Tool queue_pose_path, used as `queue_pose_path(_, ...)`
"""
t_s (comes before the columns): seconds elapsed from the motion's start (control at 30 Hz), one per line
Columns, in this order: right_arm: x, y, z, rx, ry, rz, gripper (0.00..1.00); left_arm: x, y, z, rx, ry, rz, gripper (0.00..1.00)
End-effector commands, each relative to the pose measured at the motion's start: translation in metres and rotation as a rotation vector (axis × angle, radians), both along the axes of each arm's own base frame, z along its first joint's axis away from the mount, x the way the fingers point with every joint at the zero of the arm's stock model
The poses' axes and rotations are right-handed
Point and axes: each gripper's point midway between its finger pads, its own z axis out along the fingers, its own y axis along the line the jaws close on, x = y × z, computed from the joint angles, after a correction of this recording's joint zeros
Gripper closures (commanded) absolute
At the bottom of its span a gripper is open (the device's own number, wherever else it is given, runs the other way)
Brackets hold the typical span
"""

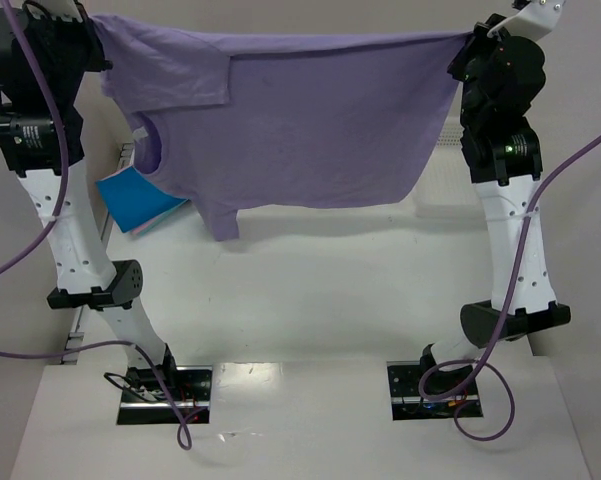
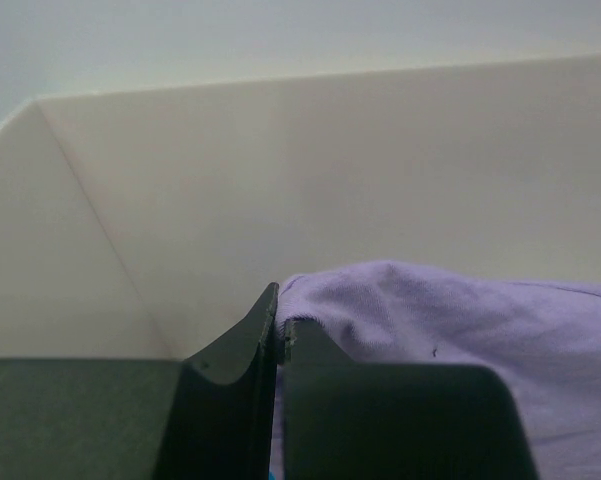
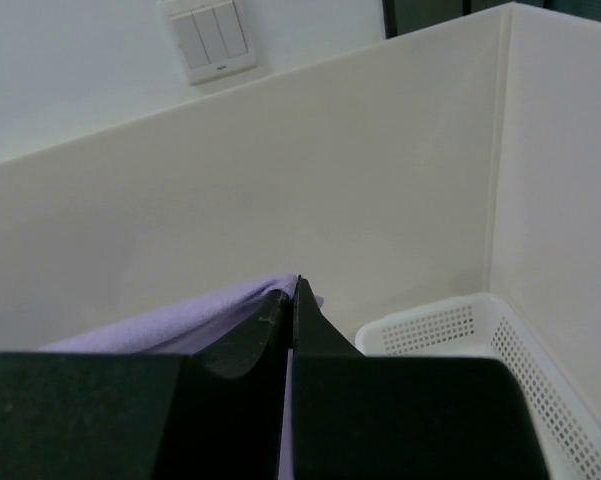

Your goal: Fold and stack the t-shirts

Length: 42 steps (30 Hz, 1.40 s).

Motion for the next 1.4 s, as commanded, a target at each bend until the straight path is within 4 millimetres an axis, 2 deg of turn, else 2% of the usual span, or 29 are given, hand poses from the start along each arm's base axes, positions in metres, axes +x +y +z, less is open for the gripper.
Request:
queue_pose_path(0.0, 0.004, -0.014, 0.002, -0.009, -0.019, -0.054, 1.00, -0.012, 0.013, 0.003, 0.025, 0.000, 0.061, 1.00)
queue_pose_path(0.03, 0.005, -0.016, -0.002, -0.007, -0.010, -0.066, 1.00, -0.012, 0.016, 0.000, 0.030, 0.011, 0.077, 1.00)
queue_pose_path(0.13, -0.002, -0.017, 0.006, -0.012, -0.027, -0.068, 1.00, -0.039, 0.015, 0.022, 0.052, -0.049, 0.091, 1.00)
queue_pose_path(0.17, -0.002, -0.013, 0.011, -0.017, -0.037, -0.045, 1.00, -0.039, 0.015, 0.022, 0.052, -0.049, 0.091, 1.00)
queue_pose_path(0.23, -0.009, -0.012, 0.019, -0.016, -0.057, -0.034, 1.00, -0.045, 0.006, 0.022, 0.051, -0.048, 0.042, 1.00)
queue_pose_path(0.27, -0.006, -0.010, 0.012, -0.022, -0.037, -0.025, 1.00, -0.052, 0.002, 0.025, 0.044, -0.055, 0.027, 1.00)
queue_pose_path(0.3, -0.012, -0.011, 0.014, -0.021, -0.043, -0.025, 1.00, -0.047, -0.001, 0.015, 0.045, -0.028, 0.004, 1.00)
queue_pose_path(0.33, -0.022, -0.015, 0.017, -0.017, -0.051, -0.037, 1.00, -0.057, -0.005, 0.018, 0.048, -0.033, -0.007, 1.00)
queue_pose_path(0.37, -0.020, -0.015, 0.009, -0.020, -0.032, -0.037, 1.00, -0.059, -0.005, 0.017, 0.036, -0.033, -0.009, 1.00)
queue_pose_path(0.5, -0.037, -0.020, 0.001, -0.029, -0.020, -0.055, 1.00, -0.076, -0.008, 0.008, 0.025, -0.018, -0.011, 1.00)
queue_pose_path(0.53, -0.040, -0.021, -0.001, -0.029, -0.017, -0.054, 1.00, -0.095, -0.010, 0.018, 0.030, -0.054, -0.011, 1.00)
queue_pose_path(0.57, -0.047, -0.021, 0.002, -0.018, -0.029, -0.052, 1.00, -0.092, -0.010, 0.003, 0.025, -0.019, -0.011, 1.00)
queue_pose_path(0.6, -0.049, -0.015, -0.001, -0.018, -0.024, -0.013, 1.00, -0.098, -0.011, 0.004, 0.015, -0.033, -0.013, 1.00)
queue_pose_path(0.63, -0.050, -0.013, -0.005, -0.009, -0.024, 0.001, 1.00, -0.121, -0.016, 0.012, 0.009, -0.071, -0.025, 1.00)
queue_pose_path(0.67, -0.062, -0.013, 0.002, -0.009, -0.046, 0.013, 1.00, -0.127, -0.019, 0.010, 0.012, -0.074, -0.037, 1.00)
queue_pose_path(0.7, -0.067, -0.011, 0.003, -0.001, -0.046, 0.027, 1.00, -0.123, -0.019, -0.008, -0.004, -0.033, -0.039, 1.00)
queue_pose_path(0.73, -0.067, -0.009, -0.002, 0.005, -0.039, 0.040, 1.00, -0.142, -0.022, -0.003, -0.010, -0.064, -0.042, 1.00)
queue_pose_path(0.77, -0.071, -0.008, -0.004, 0.002, -0.039, 0.051, 1.00, -0.146, -0.025, -0.009, -0.019, -0.055, -0.052, 1.00)
queue_pose_path(0.8, -0.085, -0.010, -0.001, 0.004, -0.050, 0.051, 1.00, -0.151, -0.025, -0.012, -0.018, -0.061, -0.053, 1.00)
queue_pose_path(0.87, -0.091, -0.009, -0.009, 0.000, -0.038, 0.060, 1.00, -0.165, -0.028, -0.023, -0.028, -0.057, -0.054, 1.00)
queue_pose_path(0.9, -0.109, -0.012, -0.001, 0.004, -0.074, 0.060, 1.00, -0.177, -0.027, -0.020, -0.027, -0.077, -0.044, 1.00)
queue_pose_path(1.0, -0.132, -0.016, 0.001, 0.005, -0.084, 0.060, 1.00, -0.195, -0.025, -0.016, -0.030, -0.101, -0.018, 1.00)
queue_pose_path(1.03, -0.137, -0.016, 0.001, 0.005, -0.082, 0.060, 1.00, -0.195, -0.025, -0.018, -0.031, -0.092, -0.018, 1.00)
queue_pose_path(1.1, -0.151, -0.018, 0.009, 0.008, -0.108, 0.060, 1.00, -0.206, -0.026, -0.013, -0.028, -0.115, -0.018, 1.00)
queue_pose_path(1.3, -0.188, -0.015, -0.002, 0.018, -0.116, 0.112, 1.00, -0.250, -0.034, -0.005, -0.032, -0.182, -0.033, 1.00)
queue_pose_path(1.33, -0.192, -0.015, -0.006, 0.028, -0.117, 0.115, 1.00, -0.263, -0.032, -0.004, -0.034, -0.204, -0.018, 1.00)
queue_pose_path(1.37, -0.205, -0.017, -0.003, 0.031, -0.143, 0.115, 1.00, -0.270, -0.031, -0.005, -0.037, -0.208, -0.007, 1.00)
